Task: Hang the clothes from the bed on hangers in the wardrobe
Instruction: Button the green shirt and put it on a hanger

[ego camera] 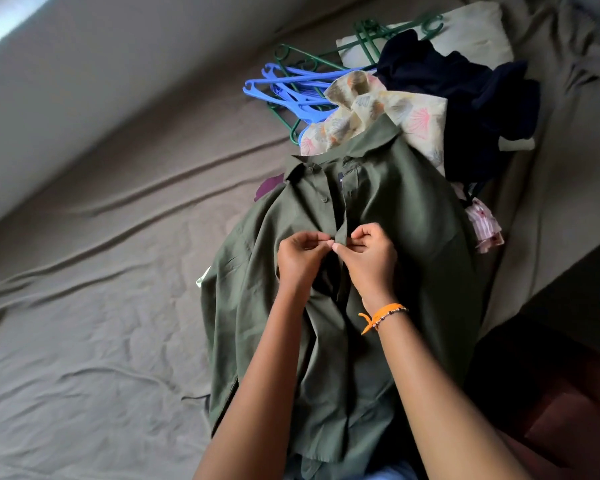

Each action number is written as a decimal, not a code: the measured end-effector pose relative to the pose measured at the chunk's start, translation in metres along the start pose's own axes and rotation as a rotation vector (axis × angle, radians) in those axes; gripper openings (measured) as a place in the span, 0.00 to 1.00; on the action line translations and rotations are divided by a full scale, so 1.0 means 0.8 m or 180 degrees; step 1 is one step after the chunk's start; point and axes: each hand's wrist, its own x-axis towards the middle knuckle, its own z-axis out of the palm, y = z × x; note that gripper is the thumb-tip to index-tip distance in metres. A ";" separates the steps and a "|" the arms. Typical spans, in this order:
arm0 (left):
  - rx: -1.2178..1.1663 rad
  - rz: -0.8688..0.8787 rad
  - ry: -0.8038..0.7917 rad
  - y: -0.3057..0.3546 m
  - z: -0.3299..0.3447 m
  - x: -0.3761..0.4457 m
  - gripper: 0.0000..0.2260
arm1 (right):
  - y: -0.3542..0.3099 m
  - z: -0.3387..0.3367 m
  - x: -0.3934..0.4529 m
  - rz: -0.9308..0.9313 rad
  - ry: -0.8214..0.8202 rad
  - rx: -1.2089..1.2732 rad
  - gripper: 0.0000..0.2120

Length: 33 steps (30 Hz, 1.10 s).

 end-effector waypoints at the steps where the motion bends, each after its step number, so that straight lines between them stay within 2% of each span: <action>1: -0.0225 -0.0063 0.0025 0.002 -0.001 -0.006 0.03 | -0.002 0.002 -0.003 -0.0002 0.0052 0.0021 0.15; 3: -0.0536 -0.0161 -0.0071 0.003 -0.007 -0.011 0.03 | -0.003 0.002 -0.009 0.0032 0.0135 0.0100 0.13; 9: -0.0357 -0.0141 -0.0156 0.003 -0.018 -0.019 0.05 | -0.006 0.000 -0.021 0.0051 -0.0008 0.0268 0.15; 15: -0.0648 -0.0158 -0.0284 0.003 -0.017 -0.027 0.05 | -0.014 -0.003 -0.031 0.0003 0.0106 0.0244 0.13; 18: -0.0658 -0.0108 -0.0204 0.001 -0.018 -0.028 0.06 | -0.018 -0.005 -0.037 -0.0047 0.0132 0.0309 0.14; 22: -0.0549 -0.0061 -0.0050 -0.004 -0.016 -0.028 0.07 | -0.011 -0.005 -0.040 0.0019 0.0254 0.0316 0.09; 27: -0.0509 -0.0100 -0.0148 -0.002 -0.017 -0.027 0.07 | -0.008 -0.008 -0.039 0.0022 0.0030 0.0462 0.13; 33: -0.0463 -0.0145 -0.0522 0.003 -0.021 -0.028 0.07 | -0.007 -0.009 -0.039 0.0007 -0.0083 0.0512 0.17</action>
